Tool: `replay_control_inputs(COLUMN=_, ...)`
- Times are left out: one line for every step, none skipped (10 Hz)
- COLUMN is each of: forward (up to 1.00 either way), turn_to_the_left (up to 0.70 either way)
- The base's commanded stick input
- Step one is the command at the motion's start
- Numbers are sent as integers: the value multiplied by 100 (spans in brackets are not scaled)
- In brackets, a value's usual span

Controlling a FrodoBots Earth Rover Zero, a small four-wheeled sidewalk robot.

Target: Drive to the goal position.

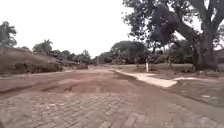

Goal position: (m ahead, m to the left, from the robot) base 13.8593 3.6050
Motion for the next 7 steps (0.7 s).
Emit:
replay_control_inputs(forward=100, turn_to_the_left=0)
replay_control_inputs(forward=100, turn_to_the_left=0)
replay_control_inputs(forward=100, turn_to_the_left=0)
replay_control_inputs(forward=100, turn_to_the_left=0)
replay_control_inputs(forward=100, turn_to_the_left=0)
replay_control_inputs(forward=100, turn_to_the_left=0)
replay_control_inputs(forward=100, turn_to_the_left=0)
